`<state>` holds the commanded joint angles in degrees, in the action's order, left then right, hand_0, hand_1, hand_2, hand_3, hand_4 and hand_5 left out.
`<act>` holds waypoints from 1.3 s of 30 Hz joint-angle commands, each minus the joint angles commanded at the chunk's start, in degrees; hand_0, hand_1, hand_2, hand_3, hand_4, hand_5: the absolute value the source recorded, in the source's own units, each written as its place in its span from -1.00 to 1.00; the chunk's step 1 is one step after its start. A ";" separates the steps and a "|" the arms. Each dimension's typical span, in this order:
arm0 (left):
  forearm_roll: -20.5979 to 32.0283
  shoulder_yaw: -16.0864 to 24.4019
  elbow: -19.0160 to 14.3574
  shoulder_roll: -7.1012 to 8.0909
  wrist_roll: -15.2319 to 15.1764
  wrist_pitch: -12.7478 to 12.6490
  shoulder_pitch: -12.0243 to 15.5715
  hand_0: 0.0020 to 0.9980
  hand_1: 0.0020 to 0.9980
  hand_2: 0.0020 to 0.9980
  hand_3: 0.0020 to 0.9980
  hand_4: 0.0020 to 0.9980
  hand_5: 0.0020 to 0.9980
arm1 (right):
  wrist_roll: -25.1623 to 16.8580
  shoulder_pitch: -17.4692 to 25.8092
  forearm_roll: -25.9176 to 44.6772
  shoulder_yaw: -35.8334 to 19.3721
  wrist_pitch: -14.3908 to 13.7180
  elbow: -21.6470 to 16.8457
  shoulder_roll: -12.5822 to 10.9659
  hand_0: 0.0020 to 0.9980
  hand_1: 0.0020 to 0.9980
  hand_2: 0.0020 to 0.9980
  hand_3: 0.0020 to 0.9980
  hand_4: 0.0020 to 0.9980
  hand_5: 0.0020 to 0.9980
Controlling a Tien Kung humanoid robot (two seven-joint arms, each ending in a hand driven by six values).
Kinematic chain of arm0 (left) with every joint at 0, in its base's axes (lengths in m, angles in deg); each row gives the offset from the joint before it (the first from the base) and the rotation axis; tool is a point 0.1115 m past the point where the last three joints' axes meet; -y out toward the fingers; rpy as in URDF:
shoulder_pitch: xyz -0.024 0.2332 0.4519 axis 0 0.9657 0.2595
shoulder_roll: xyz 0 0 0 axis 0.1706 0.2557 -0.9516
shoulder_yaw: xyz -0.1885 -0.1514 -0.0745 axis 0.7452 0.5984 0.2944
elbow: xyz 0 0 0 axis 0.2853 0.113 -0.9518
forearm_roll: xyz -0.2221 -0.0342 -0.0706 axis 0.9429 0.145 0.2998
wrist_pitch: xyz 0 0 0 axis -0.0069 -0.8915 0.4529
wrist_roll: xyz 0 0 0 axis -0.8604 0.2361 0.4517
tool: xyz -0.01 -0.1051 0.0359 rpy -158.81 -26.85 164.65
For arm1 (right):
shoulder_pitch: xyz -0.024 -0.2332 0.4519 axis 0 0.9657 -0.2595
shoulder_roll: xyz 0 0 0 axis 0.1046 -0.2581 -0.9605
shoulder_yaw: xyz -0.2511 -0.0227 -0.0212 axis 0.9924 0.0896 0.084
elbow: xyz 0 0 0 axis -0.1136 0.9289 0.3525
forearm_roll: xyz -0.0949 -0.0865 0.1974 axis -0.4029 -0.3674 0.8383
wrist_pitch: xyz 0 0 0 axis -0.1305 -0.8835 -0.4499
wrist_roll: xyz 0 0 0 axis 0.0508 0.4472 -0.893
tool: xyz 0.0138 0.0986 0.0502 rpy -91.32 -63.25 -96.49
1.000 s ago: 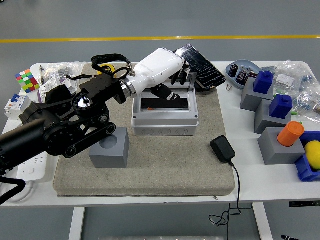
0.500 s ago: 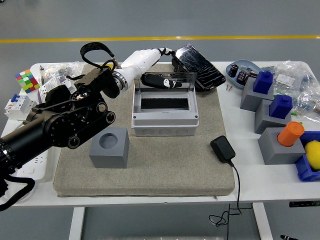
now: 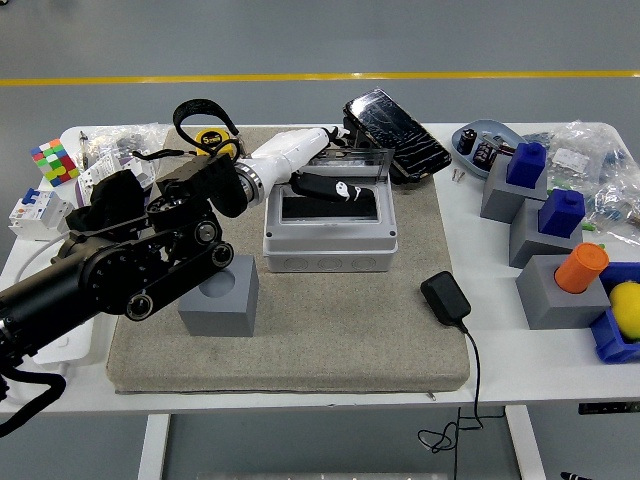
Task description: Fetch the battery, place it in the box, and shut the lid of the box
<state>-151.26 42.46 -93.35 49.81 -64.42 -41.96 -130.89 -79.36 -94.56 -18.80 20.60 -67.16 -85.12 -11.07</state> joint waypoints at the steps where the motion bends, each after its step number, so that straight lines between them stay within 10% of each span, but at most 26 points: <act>1: -0.35 -0.01 -0.56 -0.05 0.56 0.31 0.24 0.33 0.66 0.67 0.77 1.00 0.44 | 0.00 -0.01 -0.02 -0.01 -0.02 -0.01 0.01 0.34 0.36 0.41 0.10 0.85 0.06; 27: -1.66 -1.08 -5.90 1.19 2.69 1.12 5.17 0.30 0.67 0.67 0.78 1.00 0.50 | 0.05 0.33 -0.20 -0.32 0.00 0.16 0.14 0.35 0.36 0.40 0.10 0.84 0.06; 39: 0.77 8.98 -12.84 3.10 -3.24 -4.09 10.44 0.28 0.64 0.65 0.75 1.00 0.51 | 0.04 0.33 -0.21 -0.42 -0.01 0.20 0.17 0.35 0.36 0.40 0.10 0.84 0.07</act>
<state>-150.49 51.44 -106.19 52.91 -67.67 -46.05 -120.45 -79.32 -94.23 -19.01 20.18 -67.18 -84.92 -10.90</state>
